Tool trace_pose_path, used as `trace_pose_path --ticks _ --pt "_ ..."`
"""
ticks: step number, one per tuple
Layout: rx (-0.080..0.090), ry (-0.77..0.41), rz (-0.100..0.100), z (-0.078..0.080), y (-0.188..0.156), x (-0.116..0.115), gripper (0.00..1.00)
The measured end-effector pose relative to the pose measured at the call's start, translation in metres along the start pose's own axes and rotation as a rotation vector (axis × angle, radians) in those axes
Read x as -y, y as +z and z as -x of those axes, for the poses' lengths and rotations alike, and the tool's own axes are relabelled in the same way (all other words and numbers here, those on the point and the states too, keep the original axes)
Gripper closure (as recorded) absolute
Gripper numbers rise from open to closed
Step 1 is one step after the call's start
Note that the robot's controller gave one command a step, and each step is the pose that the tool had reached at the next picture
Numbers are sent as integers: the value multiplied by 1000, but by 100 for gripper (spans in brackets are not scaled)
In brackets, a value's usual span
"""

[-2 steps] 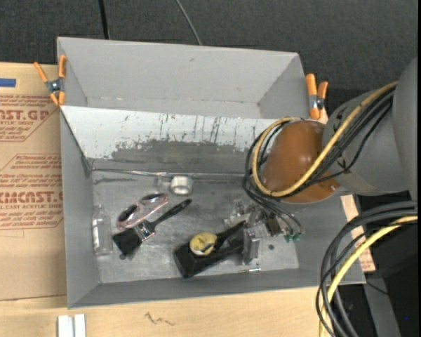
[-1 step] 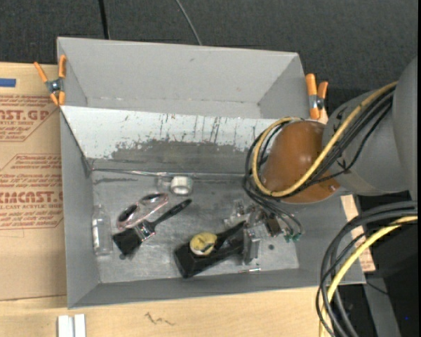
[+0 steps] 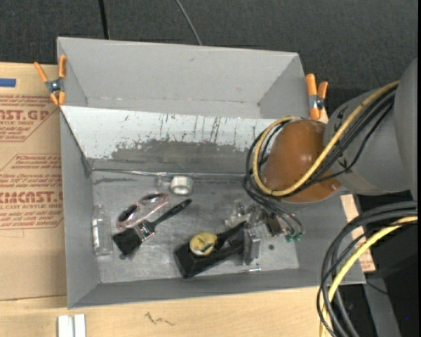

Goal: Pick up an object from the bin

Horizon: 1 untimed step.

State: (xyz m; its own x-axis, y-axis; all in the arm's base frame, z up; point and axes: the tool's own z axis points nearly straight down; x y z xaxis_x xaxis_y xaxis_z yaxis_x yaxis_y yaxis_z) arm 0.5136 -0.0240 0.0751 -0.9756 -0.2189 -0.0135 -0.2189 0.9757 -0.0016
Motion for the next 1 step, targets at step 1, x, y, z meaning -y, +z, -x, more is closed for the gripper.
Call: trace_pose_path --ticks 1 --pt "-9 1 2 -2 -11 -1 100"
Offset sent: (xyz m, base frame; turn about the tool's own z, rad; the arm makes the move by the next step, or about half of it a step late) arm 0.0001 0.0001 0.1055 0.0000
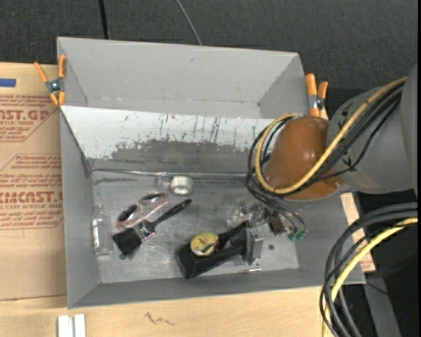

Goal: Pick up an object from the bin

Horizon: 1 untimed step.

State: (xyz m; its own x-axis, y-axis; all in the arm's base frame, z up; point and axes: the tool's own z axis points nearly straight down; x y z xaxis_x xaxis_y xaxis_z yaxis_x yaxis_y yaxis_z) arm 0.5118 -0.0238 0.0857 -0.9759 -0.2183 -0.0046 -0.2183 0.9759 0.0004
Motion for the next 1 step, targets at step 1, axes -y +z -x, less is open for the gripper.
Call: trace_pose_path --ticks 1 --pt "-6 0 1 -1 -21 0 100"
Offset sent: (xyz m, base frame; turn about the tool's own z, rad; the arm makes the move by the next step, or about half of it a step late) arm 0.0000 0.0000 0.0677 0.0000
